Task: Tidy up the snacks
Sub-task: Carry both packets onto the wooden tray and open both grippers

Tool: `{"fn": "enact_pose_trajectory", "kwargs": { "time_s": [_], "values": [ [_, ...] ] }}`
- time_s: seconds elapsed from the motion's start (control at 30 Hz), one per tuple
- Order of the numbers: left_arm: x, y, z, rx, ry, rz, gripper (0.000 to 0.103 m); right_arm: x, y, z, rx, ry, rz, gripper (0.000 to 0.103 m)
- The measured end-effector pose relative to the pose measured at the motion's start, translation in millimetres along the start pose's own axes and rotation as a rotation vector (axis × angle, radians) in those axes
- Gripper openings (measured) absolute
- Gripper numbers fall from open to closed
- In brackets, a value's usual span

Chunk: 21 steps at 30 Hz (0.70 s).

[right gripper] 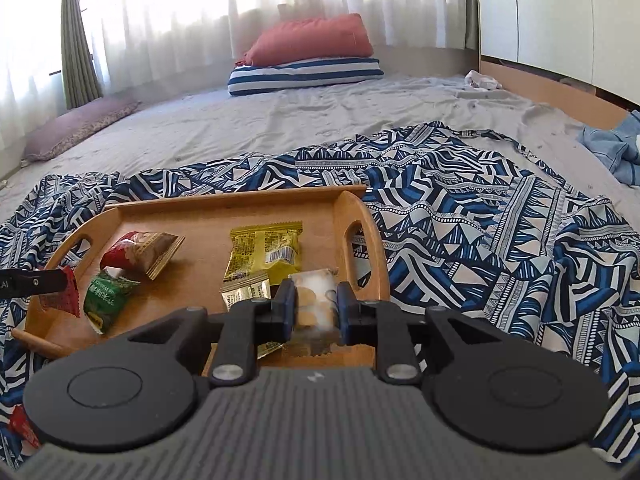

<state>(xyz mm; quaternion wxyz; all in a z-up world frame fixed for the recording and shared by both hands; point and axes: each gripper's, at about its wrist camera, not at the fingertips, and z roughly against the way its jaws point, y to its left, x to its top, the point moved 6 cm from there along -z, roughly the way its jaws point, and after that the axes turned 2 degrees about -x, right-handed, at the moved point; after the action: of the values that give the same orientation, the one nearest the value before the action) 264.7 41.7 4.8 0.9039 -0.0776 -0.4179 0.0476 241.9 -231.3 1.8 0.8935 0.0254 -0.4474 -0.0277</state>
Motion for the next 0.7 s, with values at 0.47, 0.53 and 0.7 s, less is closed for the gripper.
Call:
{"fn": "enact_pose_trajectory", "kwargs": {
  "time_s": [0.47,0.53,0.7],
  "values": [
    [-4.0,-7.2,-26.9,-0.023,0.017,0.006,0.038,-16.5,5.0,-43.0,-0.007,0.08,-0.02,0.026],
    [-5.2,-9.1,-29.2,-0.019,0.014,-0.003,0.038,-16.0,7.0,-44.1,-0.009,0.079,-0.008,0.026],
    [-6.0,-12.0,-33.3,-0.027,0.02,-0.001,0.039,-14.9,9.6,-45.8,-0.007,0.078,0.011,0.027]
  ]
}}
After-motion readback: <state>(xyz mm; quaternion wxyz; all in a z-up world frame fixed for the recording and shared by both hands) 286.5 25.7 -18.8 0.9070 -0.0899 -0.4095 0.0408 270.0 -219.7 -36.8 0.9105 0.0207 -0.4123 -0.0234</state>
